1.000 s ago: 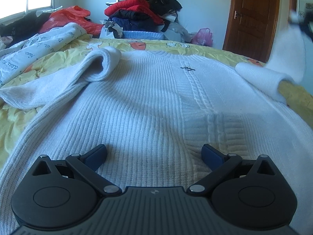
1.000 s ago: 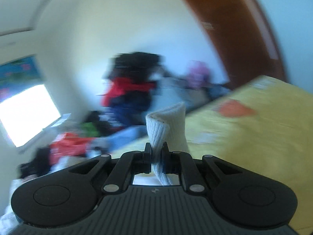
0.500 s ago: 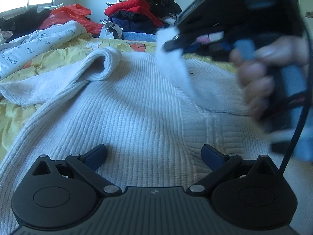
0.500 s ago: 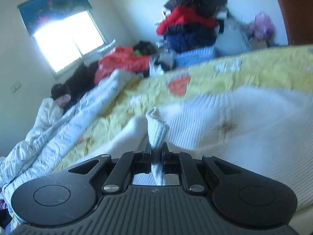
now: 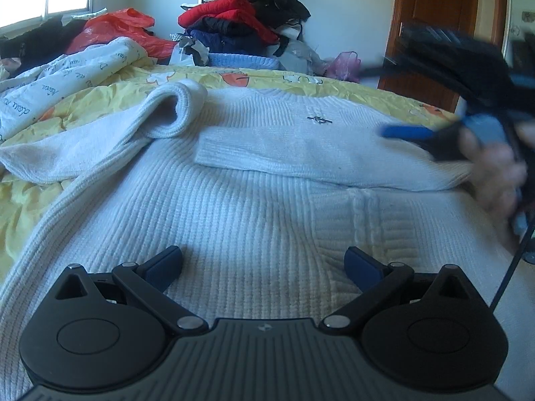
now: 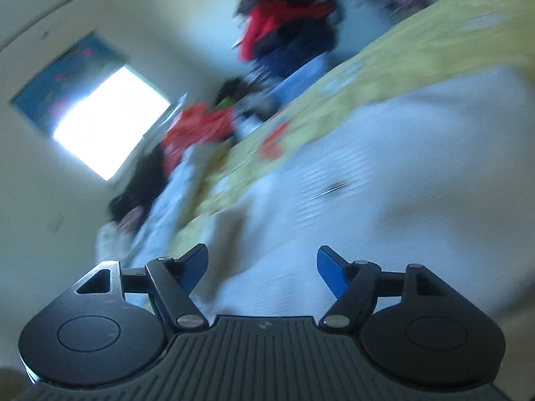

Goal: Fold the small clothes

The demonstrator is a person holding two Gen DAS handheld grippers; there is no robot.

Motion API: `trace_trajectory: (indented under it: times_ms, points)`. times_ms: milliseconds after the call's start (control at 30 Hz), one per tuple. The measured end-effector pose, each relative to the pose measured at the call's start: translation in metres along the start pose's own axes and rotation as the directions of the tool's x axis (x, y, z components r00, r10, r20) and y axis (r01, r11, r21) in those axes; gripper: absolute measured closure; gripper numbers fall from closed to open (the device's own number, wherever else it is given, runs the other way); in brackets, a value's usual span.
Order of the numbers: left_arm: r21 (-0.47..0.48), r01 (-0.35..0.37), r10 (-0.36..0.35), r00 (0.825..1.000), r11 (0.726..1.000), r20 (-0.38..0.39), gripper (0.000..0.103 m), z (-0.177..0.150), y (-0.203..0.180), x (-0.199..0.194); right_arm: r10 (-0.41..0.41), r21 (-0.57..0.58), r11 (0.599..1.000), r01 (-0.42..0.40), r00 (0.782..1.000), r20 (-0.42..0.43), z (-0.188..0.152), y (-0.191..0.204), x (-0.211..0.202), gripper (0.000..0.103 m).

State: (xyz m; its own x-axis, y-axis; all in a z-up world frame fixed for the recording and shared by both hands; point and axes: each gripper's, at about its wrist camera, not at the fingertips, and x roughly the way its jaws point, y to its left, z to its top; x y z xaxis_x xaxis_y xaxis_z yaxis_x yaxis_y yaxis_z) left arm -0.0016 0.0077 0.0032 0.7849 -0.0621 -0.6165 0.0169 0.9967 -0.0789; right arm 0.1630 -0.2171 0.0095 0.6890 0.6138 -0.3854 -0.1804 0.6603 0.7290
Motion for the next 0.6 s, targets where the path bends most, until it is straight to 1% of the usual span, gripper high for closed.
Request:
trace_trajectory:
  times_ms: [67, 100, 133, 167, 200, 233, 267, 300, 333, 367, 400, 433, 467, 533, 600]
  points:
    - [0.019, -0.015, 0.015, 1.0, 1.0, -0.007, 0.0, 0.0, -0.003, 0.001, -0.048, 0.055, 0.997, 0.046, 0.998, 0.047, 0.0, -0.027, -0.017, 0.027]
    - [0.025, -0.019, 0.019, 1.0, 1.0, -0.01, 0.0, 0.001, -0.004, 0.002, -0.053, 0.097, 0.994, 0.046, 0.996, 0.07, -0.003, -0.042, -0.023, 0.03]
    - [0.027, -0.019, 0.019, 1.0, 0.999, -0.013, 0.0, 0.002, -0.004, 0.002, -0.025, 0.128, 0.992, 0.014, 0.996, 0.091, -0.007, -0.055, -0.027, 0.035]
    - [0.024, -0.011, 0.012, 1.0, 1.0, -0.015, 0.0, 0.005, -0.003, 0.002, 0.005, 0.128, 0.992, -0.021, 0.992, 0.124, -0.014, -0.063, -0.031, 0.038]
    - [0.022, 0.001, 0.0, 1.0, 1.0, -0.018, 0.0, 0.008, -0.001, 0.002, 0.037, 0.103, 0.993, -0.055, 0.986, 0.165, -0.022, -0.067, -0.035, 0.039]
    - [0.021, 0.018, -0.017, 1.0, 1.0, -0.025, 0.0, 0.014, 0.0, 0.002, 0.061, 0.089, 0.993, -0.079, 0.98, 0.187, -0.029, -0.068, -0.038, 0.038]
    - [0.004, 0.033, -0.032, 0.999, 0.999, -0.034, 0.0, 0.024, 0.004, 0.003, 0.077, 0.094, 0.991, -0.095, 0.98, 0.184, -0.03, -0.067, -0.04, 0.035]
    - [-0.032, 0.036, -0.037, 0.999, 0.999, -0.038, 0.0, 0.034, 0.009, 0.004, 0.095, 0.084, 0.99, -0.112, 0.979, 0.18, -0.03, -0.066, -0.041, 0.031]
    - [-0.093, 0.037, -0.041, 0.998, 0.995, -0.039, 0.0, 0.046, 0.016, 0.006, 0.105, 0.076, 0.99, -0.12, 0.978, 0.181, -0.031, -0.065, -0.041, 0.03]
    - [-0.166, 0.044, -0.05, 0.998, 0.985, -0.037, 0.0, 0.057, 0.024, 0.01, 0.103, 0.073, 0.99, -0.118, 0.978, 0.179, -0.03, -0.065, -0.042, 0.03]
    - [-0.245, 0.055, -0.066, 0.997, 0.968, -0.036, 0.0, 0.068, 0.033, 0.016, 0.105, 0.067, 0.991, -0.119, 0.979, 0.177, -0.031, -0.064, -0.043, 0.03]
    - [-0.306, 0.059, -0.078, 0.996, 0.95, -0.051, 0.0, 0.077, 0.04, 0.024, 0.108, 0.065, 0.991, -0.12, 0.979, 0.174, -0.031, -0.064, -0.043, 0.029]
    - [-0.354, 0.044, -0.079, 0.993, 0.934, -0.085, 0.0, 0.085, 0.043, 0.036, 0.11, 0.067, 0.99, -0.123, 0.979, 0.173, -0.03, -0.063, -0.044, 0.029]
    - [-0.401, -0.003, -0.058, 0.988, 0.916, -0.141, 0.001, 0.094, 0.046, 0.057, 0.115, 0.068, 0.99, -0.128, 0.979, 0.169, -0.029, -0.062, -0.042, 0.028]
    - [-0.414, -0.065, -0.018, 0.981, 0.908, -0.193, 0.006, 0.097, 0.043, 0.072, 0.113, 0.066, 0.99, -0.125, 0.98, 0.163, -0.028, -0.063, -0.041, 0.026]
